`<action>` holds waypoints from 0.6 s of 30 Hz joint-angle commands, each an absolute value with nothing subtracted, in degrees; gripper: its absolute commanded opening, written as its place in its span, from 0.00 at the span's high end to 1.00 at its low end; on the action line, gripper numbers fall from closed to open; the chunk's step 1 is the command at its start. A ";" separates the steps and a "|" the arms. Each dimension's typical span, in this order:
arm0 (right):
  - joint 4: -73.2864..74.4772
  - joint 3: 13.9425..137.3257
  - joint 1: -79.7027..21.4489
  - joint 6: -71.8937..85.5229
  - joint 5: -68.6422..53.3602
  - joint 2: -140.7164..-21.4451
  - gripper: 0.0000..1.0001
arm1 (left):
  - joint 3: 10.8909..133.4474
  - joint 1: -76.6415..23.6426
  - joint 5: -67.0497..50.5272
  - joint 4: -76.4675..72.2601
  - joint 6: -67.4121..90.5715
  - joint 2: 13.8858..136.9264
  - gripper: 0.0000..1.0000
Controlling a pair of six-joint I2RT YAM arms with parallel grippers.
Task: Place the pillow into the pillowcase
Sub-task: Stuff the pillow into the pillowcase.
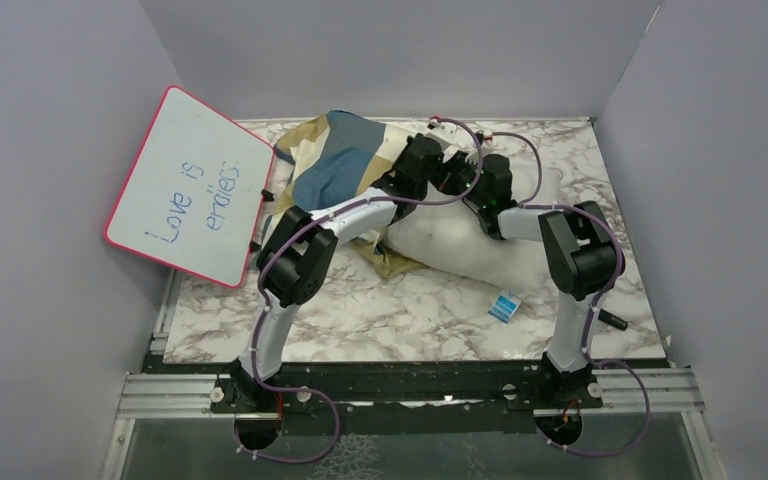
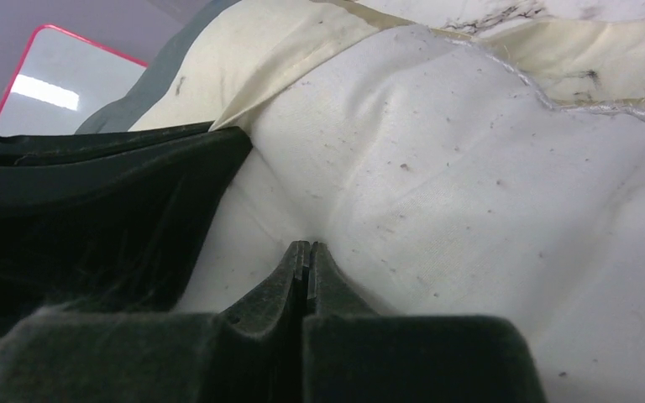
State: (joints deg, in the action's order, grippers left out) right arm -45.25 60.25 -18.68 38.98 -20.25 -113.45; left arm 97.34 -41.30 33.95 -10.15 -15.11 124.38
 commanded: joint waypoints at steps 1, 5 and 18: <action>-37.81 57.20 -20.14 41.09 -23.91 -116.86 1.00 | 93.47 -44.09 24.45 -9.98 -11.14 117.35 1.00; -39.40 56.84 -20.11 42.88 -23.47 -116.92 1.00 | 82.15 -44.40 13.74 -17.95 2.28 111.09 1.00; -41.65 57.73 -20.20 45.90 -24.64 -117.33 1.00 | 80.89 -43.87 0.10 -23.90 9.96 113.33 1.00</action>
State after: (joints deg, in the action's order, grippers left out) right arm -46.98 59.18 -18.68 43.79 -20.93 -113.54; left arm 77.23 -41.43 15.68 -22.13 4.45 110.74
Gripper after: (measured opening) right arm 0.011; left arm 0.004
